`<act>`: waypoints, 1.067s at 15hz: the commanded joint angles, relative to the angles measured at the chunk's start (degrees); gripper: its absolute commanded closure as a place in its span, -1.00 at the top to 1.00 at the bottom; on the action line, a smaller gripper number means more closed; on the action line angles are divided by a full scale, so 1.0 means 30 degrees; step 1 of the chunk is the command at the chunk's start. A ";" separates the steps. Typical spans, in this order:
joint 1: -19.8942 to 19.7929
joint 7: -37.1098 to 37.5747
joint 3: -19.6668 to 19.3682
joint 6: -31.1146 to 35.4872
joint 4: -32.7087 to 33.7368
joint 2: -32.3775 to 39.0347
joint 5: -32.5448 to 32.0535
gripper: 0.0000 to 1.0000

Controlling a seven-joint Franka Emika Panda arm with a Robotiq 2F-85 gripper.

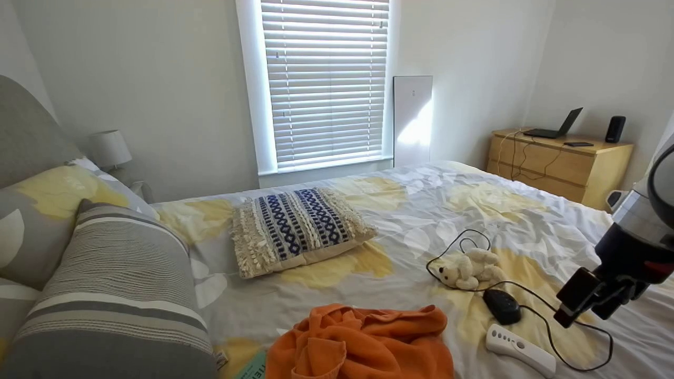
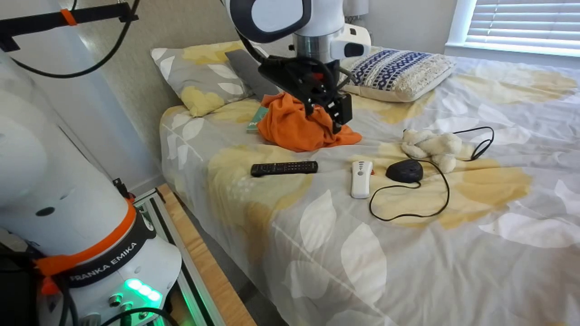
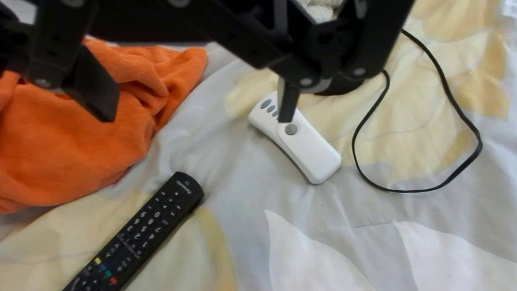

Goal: Flip the switch

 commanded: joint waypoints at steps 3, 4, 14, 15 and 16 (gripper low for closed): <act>-0.1132 -0.3497 0.0517 0.0925 0.1644 0.3109 0.4272 1.00; -0.1380 -0.3923 0.0755 0.1149 0.1833 0.3560 0.4763 1.00; -0.1077 -0.4630 0.0562 0.0916 0.2558 0.4820 0.6420 1.00; -0.1077 -0.4630 0.0562 0.0916 0.2577 0.4820 0.6424 1.00; -0.1077 -0.4630 0.0562 0.0916 0.2587 0.4820 0.6427 1.00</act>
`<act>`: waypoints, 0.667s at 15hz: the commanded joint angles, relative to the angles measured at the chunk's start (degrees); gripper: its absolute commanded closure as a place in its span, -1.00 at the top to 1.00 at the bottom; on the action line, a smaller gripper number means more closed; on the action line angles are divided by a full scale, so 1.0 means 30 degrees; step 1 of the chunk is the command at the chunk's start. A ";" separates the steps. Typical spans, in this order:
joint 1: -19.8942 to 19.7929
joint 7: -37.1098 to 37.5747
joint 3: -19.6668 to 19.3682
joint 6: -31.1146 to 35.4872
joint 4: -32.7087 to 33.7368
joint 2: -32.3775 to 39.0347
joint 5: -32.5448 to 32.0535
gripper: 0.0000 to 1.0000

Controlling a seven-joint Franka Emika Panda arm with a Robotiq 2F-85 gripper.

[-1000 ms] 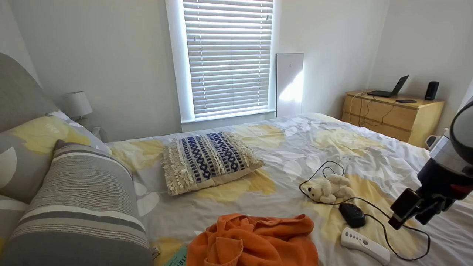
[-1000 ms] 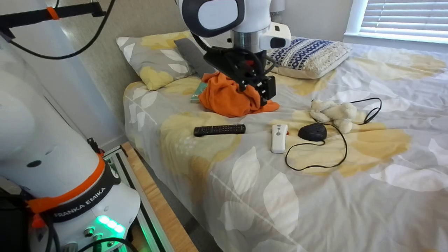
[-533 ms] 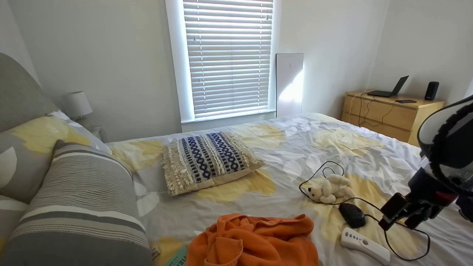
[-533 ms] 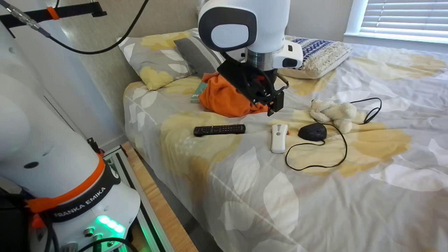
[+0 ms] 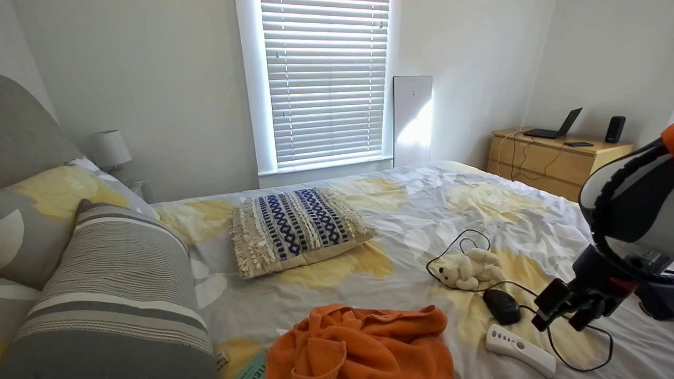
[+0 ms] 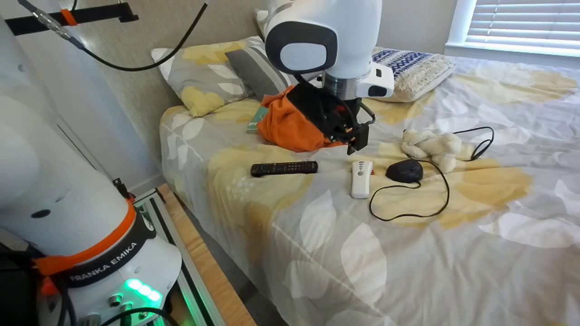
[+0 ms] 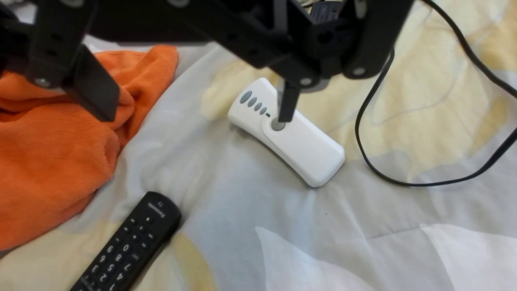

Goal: Flip the switch

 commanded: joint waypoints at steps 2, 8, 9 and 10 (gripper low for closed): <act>0.0000 0.0000 0.0000 0.0000 0.0003 0.0000 0.0001 1.00; -0.0145 -0.0075 0.0184 0.0148 0.1358 0.2351 0.0569 0.48; -0.0155 -0.0183 0.0250 0.0460 0.1609 0.2668 0.0759 0.35; -0.0178 -0.0243 0.0296 0.0575 0.1890 0.2988 0.0883 0.16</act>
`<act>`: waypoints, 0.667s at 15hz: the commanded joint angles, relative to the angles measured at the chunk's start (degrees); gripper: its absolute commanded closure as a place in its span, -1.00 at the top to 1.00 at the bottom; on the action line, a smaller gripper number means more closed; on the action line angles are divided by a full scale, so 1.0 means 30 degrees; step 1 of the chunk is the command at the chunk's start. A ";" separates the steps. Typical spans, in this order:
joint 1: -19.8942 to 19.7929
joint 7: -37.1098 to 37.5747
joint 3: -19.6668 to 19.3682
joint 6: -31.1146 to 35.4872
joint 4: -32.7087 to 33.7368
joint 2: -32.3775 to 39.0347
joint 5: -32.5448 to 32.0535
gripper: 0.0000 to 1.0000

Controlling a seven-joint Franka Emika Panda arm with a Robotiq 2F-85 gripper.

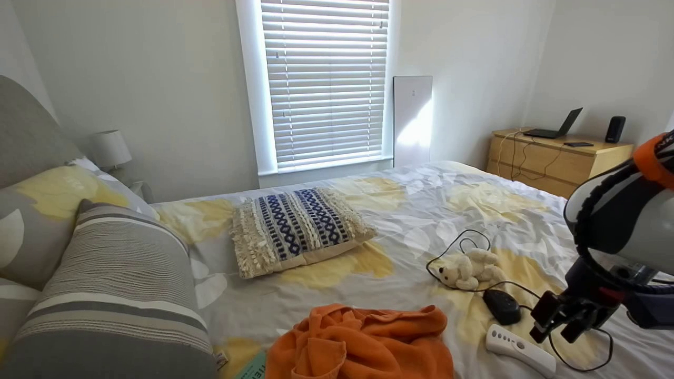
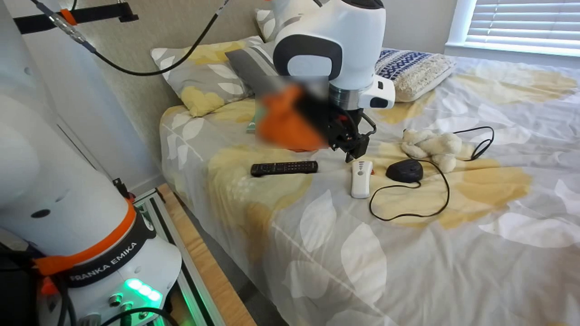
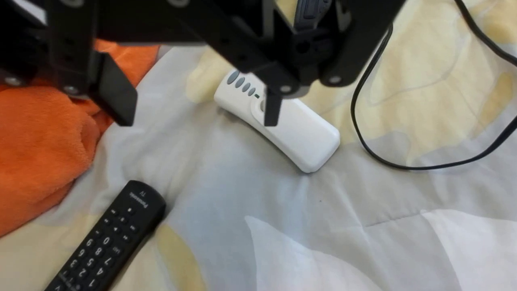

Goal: Flip the switch

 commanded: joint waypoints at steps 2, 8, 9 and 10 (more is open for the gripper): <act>-0.0203 -0.0255 0.0248 0.0617 0.1713 0.2035 0.0762 -0.15; -0.2391 0.1418 0.2141 0.0732 0.2936 0.3642 -0.1002 -0.99; -0.2681 0.1614 0.2353 0.0769 0.3090 0.3919 -0.1208 -1.00; -0.2903 0.1904 0.2480 0.0872 0.3182 0.4106 -0.1509 -1.00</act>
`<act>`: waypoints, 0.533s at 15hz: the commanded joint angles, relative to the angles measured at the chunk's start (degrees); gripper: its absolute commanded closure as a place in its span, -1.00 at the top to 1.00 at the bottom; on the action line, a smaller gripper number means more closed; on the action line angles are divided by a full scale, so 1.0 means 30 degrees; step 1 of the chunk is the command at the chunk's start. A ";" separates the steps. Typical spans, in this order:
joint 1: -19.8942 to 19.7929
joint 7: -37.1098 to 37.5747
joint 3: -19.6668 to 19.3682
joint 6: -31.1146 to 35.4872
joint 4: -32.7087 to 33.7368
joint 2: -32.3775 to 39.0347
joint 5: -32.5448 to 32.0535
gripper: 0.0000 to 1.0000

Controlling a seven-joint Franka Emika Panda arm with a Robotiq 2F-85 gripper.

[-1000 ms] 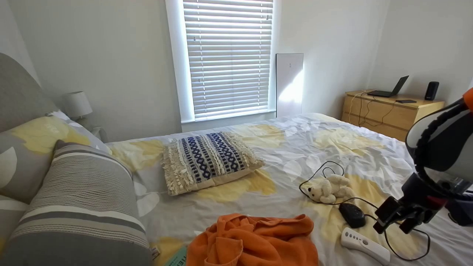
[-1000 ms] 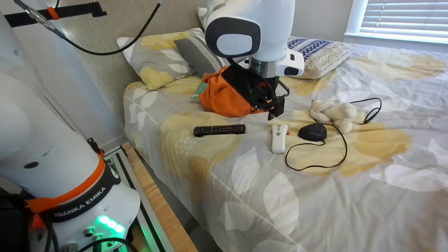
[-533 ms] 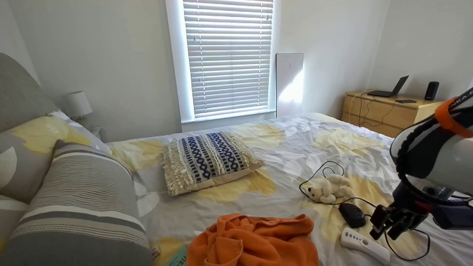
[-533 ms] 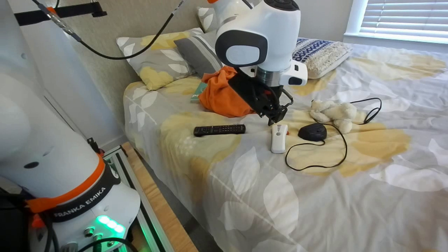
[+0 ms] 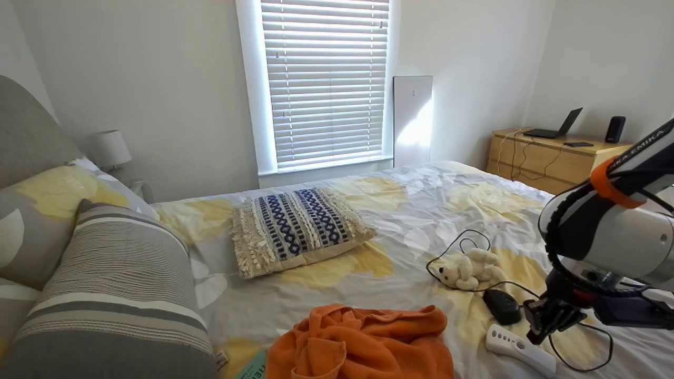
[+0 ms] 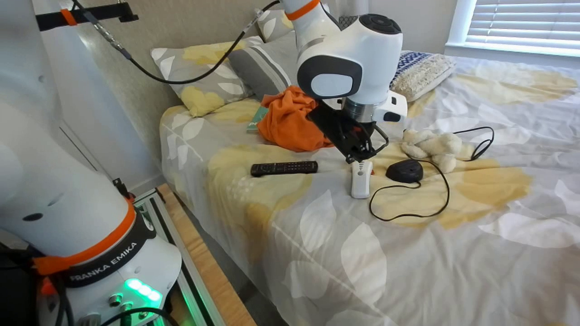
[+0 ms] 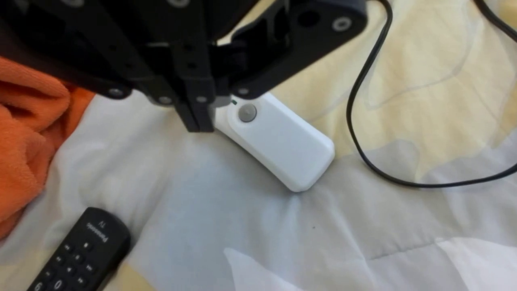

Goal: Flip the switch

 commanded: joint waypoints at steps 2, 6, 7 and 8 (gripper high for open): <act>-0.1479 0.1456 0.1110 0.0704 0.0883 0.1424 -0.1463 -1.00; -0.2474 0.1951 0.1952 0.1225 0.1277 0.2006 -0.1924 -1.00; -0.2682 0.2081 0.2143 0.1280 0.1338 0.2087 -0.1991 -1.00; -0.2849 0.2183 0.2304 0.1282 0.1411 0.2214 -0.2052 -1.00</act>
